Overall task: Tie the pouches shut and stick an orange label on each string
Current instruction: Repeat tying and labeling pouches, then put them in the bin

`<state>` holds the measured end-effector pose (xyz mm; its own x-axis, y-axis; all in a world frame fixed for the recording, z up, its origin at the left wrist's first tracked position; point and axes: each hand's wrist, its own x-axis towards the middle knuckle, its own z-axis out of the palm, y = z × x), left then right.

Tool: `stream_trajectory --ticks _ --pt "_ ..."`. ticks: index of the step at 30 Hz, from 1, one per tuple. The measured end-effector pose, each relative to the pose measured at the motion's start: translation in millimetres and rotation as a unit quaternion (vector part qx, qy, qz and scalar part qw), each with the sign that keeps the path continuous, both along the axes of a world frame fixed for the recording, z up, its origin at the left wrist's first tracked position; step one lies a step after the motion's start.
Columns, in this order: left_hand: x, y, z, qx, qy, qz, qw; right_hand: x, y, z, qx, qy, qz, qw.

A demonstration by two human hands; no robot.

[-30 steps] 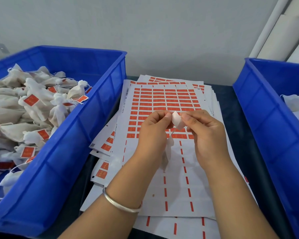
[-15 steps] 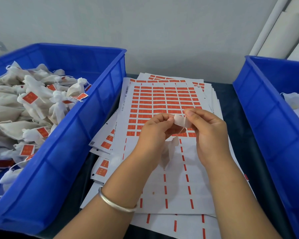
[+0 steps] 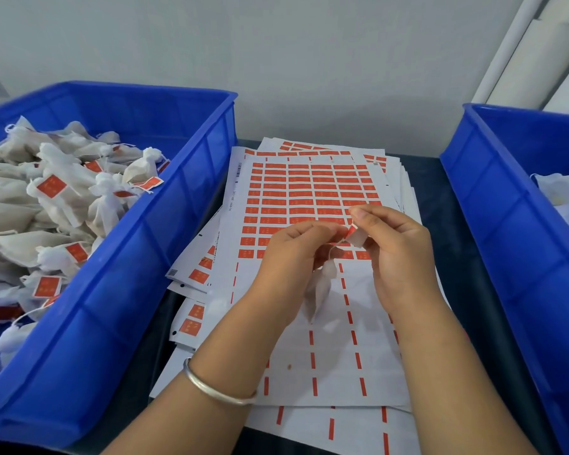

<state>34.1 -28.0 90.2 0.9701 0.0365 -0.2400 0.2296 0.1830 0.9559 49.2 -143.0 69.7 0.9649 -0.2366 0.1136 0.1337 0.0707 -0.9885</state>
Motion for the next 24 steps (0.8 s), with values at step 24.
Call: stream_trajectory --ticks 24 --pt "7.8 1.3 -7.4 0.087 -0.066 0.044 0.993 3.3 0.0 -6.4 -0.084 -0.046 0.087 0.992"
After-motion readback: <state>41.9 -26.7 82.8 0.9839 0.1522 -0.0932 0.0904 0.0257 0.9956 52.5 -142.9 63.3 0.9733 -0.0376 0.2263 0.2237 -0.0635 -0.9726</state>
